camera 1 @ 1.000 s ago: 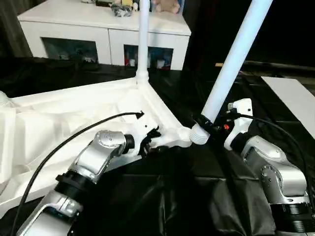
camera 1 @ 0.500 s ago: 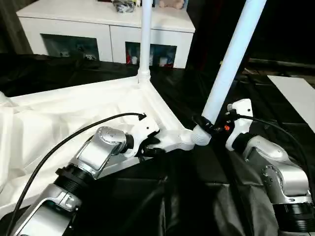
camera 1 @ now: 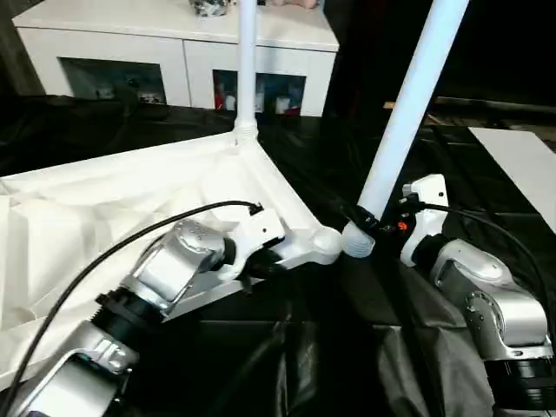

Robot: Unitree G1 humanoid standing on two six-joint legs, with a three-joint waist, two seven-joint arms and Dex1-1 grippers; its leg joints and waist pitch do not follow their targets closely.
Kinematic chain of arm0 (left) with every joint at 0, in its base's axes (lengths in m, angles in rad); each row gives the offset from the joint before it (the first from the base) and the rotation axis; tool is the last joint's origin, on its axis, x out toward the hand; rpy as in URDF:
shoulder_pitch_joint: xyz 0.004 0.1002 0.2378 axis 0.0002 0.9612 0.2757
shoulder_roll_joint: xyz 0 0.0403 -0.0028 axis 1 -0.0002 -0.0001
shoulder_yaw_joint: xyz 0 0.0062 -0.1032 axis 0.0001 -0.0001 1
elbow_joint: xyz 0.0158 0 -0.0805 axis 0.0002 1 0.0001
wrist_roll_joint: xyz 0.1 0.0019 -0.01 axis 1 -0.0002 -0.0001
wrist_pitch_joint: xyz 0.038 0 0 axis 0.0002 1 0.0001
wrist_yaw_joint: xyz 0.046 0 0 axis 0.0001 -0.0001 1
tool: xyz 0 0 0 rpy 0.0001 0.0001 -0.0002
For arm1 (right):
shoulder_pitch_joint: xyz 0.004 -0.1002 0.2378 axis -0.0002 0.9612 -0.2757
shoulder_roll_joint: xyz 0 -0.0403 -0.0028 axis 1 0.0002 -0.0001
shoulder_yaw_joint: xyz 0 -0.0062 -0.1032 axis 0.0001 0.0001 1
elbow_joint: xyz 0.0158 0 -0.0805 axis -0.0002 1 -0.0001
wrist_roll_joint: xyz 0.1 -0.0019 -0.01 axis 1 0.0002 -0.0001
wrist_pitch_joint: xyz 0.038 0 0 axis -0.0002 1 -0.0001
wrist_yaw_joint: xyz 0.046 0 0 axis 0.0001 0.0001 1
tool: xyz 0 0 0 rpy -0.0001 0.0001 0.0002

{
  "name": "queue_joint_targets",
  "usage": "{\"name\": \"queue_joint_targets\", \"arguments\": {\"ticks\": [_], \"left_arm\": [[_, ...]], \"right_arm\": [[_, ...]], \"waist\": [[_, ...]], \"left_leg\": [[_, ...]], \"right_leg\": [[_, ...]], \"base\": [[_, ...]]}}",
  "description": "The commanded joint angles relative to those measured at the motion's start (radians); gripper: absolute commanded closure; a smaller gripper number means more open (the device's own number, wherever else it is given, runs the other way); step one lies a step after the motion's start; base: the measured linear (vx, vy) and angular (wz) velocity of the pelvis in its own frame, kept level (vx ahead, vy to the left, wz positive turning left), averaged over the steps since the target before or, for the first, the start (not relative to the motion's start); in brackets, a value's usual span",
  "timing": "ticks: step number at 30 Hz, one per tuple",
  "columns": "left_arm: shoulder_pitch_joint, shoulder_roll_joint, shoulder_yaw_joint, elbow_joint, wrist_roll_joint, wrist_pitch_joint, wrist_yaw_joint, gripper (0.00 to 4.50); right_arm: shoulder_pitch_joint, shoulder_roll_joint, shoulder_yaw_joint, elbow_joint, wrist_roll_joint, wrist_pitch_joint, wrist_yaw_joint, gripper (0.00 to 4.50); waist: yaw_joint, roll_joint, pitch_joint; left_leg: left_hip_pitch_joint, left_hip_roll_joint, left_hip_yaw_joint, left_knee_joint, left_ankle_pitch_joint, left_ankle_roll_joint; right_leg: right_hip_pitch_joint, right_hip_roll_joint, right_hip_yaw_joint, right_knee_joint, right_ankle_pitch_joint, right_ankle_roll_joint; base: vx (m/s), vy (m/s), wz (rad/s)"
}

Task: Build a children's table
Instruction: Insert table leg to table base

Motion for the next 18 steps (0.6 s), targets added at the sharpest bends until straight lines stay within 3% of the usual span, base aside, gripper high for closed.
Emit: {"name": "queue_joint_targets", "arguments": {"ticks": [1, 6, 7, 11, 12, 13, 15, 18], "left_arm": [[0.006, 0.020, 0.007, -0.047, 0.011, -0.004, -0.005, 4.04], [0.031, 0.034, 0.030, -0.084, 0.003, -0.009, 0.008, 4.35], [0.047, 0.041, 0.037, -0.104, -0.001, -0.022, 0.007, 4.46], [0.092, 0.061, 0.046, -0.155, -0.014, -0.014, 0.001, 4.48], [0.110, 0.069, 0.042, -0.169, -0.016, -0.004, -0.002, 4.48], [0.124, 0.075, 0.038, -0.181, -0.018, 0.004, -0.004, 4.48], [0.151, 0.082, 0.028, -0.199, -0.019, 0.011, -0.007, 4.48], [0.185, 0.101, 0.024, -0.213, -0.026, -0.081, -0.043, 4.50]], "right_arm": [[-0.006, -0.013, -0.010, -0.013, 0.001, 0.004, 0.003, 2.62], [-0.005, -0.007, -0.012, -0.014, 0.009, 0.009, 0.006, 2.62], [-0.002, -0.005, -0.012, -0.016, 0.012, 0.010, 0.007, 2.62], [0.003, -0.001, -0.012, -0.018, 0.017, 0.012, 0.009, 2.62], [0.002, 0.001, -0.011, -0.016, 0.017, 0.011, 0.009, 2.62], [0.001, 0.002, -0.010, -0.014, 0.017, 0.011, 0.010, 2.62], [-0.005, 0.005, -0.007, -0.010, 0.020, 0.012, 0.012, 2.62], [-0.022, 0.022, -0.008, -0.006, 0.055, 0.036, 0.030, 2.63]], "waist": [[0.003, 0.005, -0.058], [0.004, 0.006, -0.059], [0.003, 0.002, -0.059], [0.007, 0.004, -0.058], [0.007, -0.002, -0.058], [0.008, 0.003, -0.058], [0.007, 0.002, -0.059], [0.005, 0.003, -0.058]], "left_leg": [[0.022, 0.047, -0.016, -0.096, -0.293, -0.037], [0.022, 0.046, -0.013, -0.095, -0.270, -0.030], [0.020, 0.046, -0.012, -0.095, -0.264, -0.028], [0.022, 0.047, -0.011, -0.096, -0.254, -0.022], [0.021, 0.048, -0.011, -0.097, -0.252, -0.021], [0.021, 0.048, -0.012, -0.098, -0.248, -0.023], [0.021, 0.048, -0.011, -0.097, -0.241, -0.023], [0.018, 0.047, -0.012, -0.099, -0.241, -0.018]], "right_leg": [[0.029, -0.044, 0.023, -0.076, -0.285, -0.177], [0.028, -0.042, 0.023, -0.074, -0.256, -0.182], [0.030, -0.041, 0.023, -0.074, -0.252, -0.183], [0.028, -0.041, 0.023, -0.074, -0.253, -0.184], [0.029, -0.041, 0.022, -0.074, -0.255, -0.183], [0.028, -0.040, 0.021, -0.071, -0.250, -0.183], [0.029, -0.039, 0.021, -0.069, -0.232, -0.185], [0.031, -0.039, 0.021, -0.070, -0.227, -0.182]], "base": [[0.000, 0.000, 0.00], [0.000, 0.000, 0.00], [0.000, 0.000, 0.00], [0.000, 0.000, 0.00], [0.000, 0.000, 0.00], [0.000, 0.000, 0.00], [0.000, 0.000, 0.00], [0.000, 0.000, 0.00]]}}
